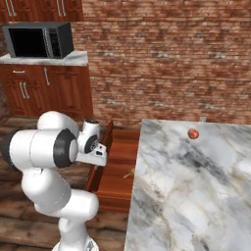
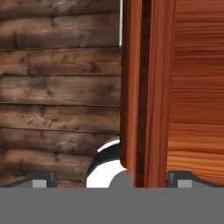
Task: Pick the rolling pin from the drawer and place it on the counter.
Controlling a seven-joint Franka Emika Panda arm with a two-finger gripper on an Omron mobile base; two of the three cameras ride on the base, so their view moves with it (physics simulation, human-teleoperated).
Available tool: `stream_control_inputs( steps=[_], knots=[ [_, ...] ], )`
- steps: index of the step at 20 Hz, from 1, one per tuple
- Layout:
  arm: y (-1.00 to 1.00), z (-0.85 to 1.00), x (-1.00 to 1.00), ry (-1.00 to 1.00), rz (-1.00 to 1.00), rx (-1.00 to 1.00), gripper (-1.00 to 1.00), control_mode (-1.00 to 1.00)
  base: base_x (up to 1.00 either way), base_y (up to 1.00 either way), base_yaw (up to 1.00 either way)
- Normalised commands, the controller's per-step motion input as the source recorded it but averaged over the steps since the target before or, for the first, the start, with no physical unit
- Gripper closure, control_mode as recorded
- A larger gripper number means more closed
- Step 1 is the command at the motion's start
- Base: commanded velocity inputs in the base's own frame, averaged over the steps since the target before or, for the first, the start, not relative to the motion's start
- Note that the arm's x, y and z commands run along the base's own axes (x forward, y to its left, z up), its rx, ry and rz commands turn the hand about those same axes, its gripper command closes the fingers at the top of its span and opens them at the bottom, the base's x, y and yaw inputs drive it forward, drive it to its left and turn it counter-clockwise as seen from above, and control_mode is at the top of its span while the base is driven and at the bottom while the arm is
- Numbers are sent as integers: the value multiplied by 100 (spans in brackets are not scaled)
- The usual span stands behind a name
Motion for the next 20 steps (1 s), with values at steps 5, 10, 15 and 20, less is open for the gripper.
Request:
stream_control_inputs(
  steps=[5, 10, 15, 20],
  knots=[
    [73, -78, 6, 0, 2, 0, -100, -100, 0, 0, 0],
    [85, -63, 0, -3, 8, 0, -100, -100, 0, 0, 0],
    [100, -41, 0, -8, 12, -2, -100, -100, 0, 0, 0],
    [61, -3, -26, -25, 5, 0, -100, -100, 0, 0, 0]
  ],
)
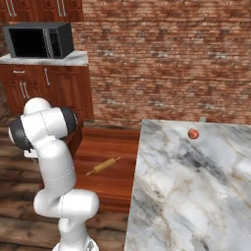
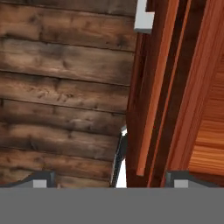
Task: Pick the rolling pin from the drawer and place it on the counter.
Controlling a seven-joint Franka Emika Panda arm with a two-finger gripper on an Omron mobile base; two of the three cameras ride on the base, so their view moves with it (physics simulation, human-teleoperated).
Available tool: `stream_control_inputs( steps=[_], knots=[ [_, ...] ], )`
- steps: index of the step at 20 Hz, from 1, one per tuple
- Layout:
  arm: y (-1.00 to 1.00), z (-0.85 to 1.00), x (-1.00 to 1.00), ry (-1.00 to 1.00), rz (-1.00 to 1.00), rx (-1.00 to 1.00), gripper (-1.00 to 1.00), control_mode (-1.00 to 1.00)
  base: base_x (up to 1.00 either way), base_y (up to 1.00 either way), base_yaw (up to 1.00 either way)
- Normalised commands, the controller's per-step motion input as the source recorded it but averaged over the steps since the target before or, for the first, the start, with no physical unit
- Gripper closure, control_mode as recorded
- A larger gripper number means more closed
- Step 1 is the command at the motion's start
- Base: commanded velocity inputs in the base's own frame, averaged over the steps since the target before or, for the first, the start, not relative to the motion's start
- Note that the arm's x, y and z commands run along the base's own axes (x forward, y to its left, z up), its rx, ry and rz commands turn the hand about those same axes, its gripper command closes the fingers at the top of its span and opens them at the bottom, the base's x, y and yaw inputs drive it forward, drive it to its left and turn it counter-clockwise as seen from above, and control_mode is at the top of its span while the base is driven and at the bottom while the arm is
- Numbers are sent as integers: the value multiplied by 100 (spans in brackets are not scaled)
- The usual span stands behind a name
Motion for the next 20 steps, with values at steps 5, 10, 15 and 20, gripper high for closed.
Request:
stream_control_inputs(
  steps=[5, 10, 15, 20],
  knots=[
    [-69, 69, -39, -40, -9, 13, -100, -100, 0, 0, 0],
    [-98, 59, -10, -36, -20, 14, -100, -100, 0, 0, 0],
    [-96, 14, 2, -8, -32, 13, -100, -100, 0, 0, 0],
    [-66, 1, 34, 1, -40, 10, -100, -100, 0, 0, 0]
  ],
)
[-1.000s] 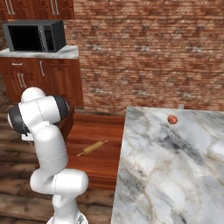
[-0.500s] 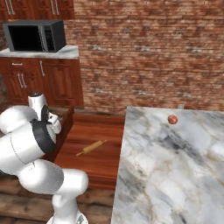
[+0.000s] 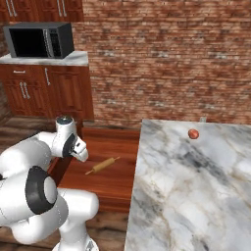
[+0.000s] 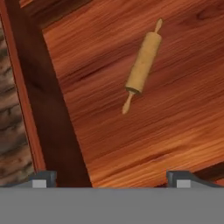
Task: Pick the rolling pin from the drawer and place it on the counter.
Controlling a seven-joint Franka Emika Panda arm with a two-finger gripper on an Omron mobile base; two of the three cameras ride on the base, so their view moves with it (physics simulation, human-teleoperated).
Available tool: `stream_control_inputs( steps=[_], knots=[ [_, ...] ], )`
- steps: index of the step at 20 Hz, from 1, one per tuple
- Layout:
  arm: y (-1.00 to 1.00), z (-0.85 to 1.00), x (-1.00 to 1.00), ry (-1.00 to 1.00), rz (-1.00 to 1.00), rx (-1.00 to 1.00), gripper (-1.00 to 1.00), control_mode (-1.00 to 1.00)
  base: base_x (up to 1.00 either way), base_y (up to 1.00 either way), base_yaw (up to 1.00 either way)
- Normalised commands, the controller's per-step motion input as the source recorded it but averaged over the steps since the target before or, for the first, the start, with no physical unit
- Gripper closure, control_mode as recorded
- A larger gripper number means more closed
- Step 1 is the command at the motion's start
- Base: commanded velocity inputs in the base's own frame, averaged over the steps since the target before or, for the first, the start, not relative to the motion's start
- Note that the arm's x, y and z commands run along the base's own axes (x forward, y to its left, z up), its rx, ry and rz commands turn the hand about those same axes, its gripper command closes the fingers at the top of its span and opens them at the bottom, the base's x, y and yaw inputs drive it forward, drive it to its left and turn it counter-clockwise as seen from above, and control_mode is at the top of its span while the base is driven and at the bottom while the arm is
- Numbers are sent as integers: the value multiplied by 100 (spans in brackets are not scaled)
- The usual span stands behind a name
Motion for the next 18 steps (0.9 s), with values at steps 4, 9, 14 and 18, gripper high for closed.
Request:
stream_control_inputs(
  steps=[4, 9, 14, 18],
  knots=[
    [-66, -1, 54, 4, -34, 5, -100, -100, 0, 0, 0],
    [-80, -11, 46, 12, -18, 0, -100, -100, 0, 0, 0],
    [-34, -27, 38, 14, -5, 0, -100, -100, 0, 0, 0],
    [6, -34, 52, 1, 0, 0, -100, -100, 0, 0, 0]
  ],
)
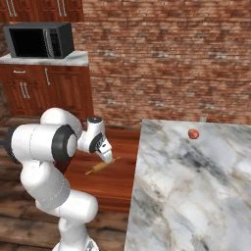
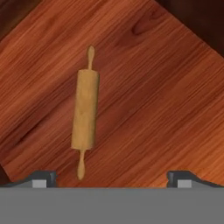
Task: Pick the rolling pin from the drawer and place it on the counter.
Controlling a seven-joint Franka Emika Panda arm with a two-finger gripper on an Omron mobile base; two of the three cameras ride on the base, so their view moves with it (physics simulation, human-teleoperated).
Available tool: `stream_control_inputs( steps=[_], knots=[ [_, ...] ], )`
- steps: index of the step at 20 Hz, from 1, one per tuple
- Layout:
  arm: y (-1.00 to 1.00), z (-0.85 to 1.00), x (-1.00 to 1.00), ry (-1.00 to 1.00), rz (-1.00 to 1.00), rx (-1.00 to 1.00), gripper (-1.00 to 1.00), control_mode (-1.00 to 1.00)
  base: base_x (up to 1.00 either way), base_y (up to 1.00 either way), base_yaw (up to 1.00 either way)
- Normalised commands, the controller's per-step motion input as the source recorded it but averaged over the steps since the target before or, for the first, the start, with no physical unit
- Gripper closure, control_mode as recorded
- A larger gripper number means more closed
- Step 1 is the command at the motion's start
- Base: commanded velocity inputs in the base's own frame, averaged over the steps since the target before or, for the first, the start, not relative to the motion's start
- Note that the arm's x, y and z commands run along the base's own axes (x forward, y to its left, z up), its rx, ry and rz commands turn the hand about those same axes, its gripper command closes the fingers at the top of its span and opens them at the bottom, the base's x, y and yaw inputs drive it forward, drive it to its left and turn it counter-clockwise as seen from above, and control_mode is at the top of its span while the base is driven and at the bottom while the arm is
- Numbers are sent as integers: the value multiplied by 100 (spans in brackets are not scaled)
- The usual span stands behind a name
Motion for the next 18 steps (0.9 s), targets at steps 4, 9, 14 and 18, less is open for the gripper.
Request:
stream_control_inputs(
  steps=[4, 9, 14, 18],
  knots=[
    [18, -46, 59, 0, 0, 0, -100, -100, 0, 0, 0],
    [0, -64, 51, 10, 0, 0, -100, -100, 0, 0, 0],
    [5, -55, 41, 5, 0, 0, -100, -100, 0, 0, 0],
    [23, -46, 44, 0, 0, -4, -100, -100, 0, 0, 0]
  ],
)
